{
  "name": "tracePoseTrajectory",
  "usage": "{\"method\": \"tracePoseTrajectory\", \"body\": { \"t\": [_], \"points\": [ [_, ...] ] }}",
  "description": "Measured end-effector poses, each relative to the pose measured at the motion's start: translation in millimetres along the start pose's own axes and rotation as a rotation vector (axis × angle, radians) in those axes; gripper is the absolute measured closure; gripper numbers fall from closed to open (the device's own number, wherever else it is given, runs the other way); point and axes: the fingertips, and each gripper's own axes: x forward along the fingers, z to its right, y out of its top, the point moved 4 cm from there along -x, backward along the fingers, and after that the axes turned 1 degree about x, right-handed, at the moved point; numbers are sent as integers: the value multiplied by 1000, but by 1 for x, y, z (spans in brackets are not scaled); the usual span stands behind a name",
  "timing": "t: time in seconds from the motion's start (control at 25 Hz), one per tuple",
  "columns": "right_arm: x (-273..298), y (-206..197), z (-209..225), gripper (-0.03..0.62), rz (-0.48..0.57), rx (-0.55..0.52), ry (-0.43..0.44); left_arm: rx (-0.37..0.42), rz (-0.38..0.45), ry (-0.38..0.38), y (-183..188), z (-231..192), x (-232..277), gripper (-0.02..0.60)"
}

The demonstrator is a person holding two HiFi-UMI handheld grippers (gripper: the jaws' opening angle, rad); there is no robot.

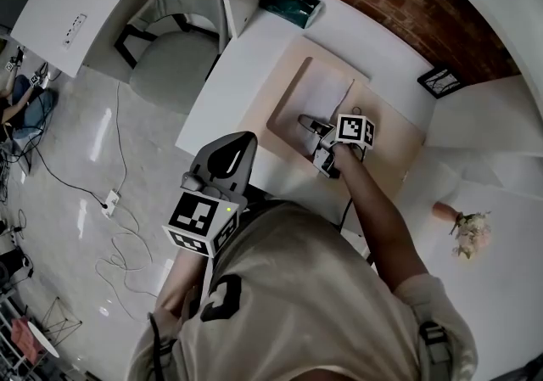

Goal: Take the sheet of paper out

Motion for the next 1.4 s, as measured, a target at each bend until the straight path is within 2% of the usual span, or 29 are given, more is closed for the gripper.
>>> {"method": "tracePoseTrajectory", "body": {
  "t": [1.0, 1.4],
  "points": [
    [-1, -2, 4, 566, 22, -5, -45, 41, -12, -47, -2, 21, 1, 565],
    [-3, -3, 6, 568, 37, -4, -62, 32, 13, -31, 0, 12, -11, 564]
  ]
}}
